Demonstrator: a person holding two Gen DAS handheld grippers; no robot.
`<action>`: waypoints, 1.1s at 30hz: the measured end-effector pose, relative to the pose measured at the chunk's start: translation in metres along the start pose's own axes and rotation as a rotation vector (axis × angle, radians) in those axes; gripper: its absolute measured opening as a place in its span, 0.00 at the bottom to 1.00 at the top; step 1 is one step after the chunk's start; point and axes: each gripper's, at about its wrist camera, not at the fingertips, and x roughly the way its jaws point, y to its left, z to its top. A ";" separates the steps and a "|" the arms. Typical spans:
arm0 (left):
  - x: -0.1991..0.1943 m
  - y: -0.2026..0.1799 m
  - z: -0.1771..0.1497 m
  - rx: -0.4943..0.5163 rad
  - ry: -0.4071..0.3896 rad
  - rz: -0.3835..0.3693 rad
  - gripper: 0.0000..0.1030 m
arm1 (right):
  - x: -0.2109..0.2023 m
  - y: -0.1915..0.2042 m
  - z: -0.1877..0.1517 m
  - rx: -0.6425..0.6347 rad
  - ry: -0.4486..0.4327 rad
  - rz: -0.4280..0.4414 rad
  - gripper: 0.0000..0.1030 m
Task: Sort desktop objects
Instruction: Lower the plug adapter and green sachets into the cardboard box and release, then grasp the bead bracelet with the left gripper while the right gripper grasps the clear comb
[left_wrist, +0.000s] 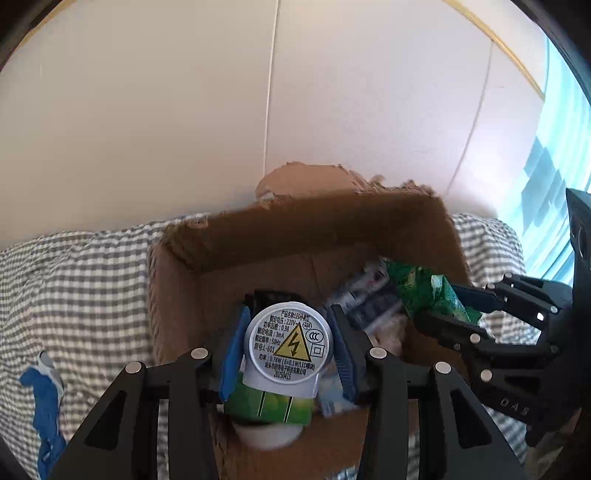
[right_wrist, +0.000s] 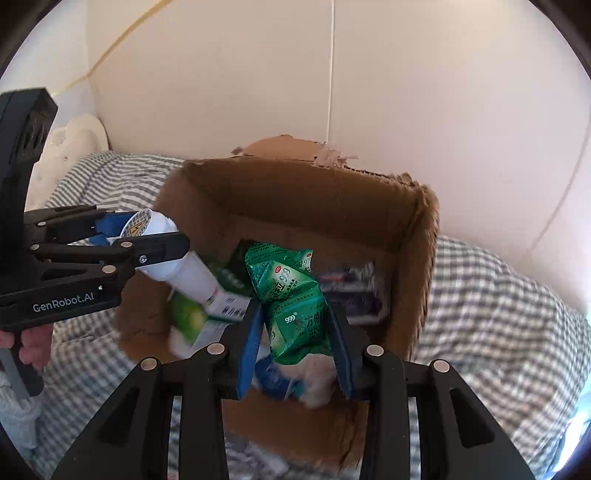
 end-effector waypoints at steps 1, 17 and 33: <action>0.003 0.001 0.003 0.003 -0.022 -0.002 0.43 | 0.005 -0.003 0.002 0.004 -0.006 0.004 0.34; -0.040 0.002 -0.005 0.030 -0.069 0.114 0.92 | -0.038 -0.020 -0.031 0.122 -0.073 0.019 0.57; -0.058 -0.046 -0.187 0.253 0.313 0.019 0.93 | -0.062 -0.005 -0.127 0.171 0.036 0.057 0.57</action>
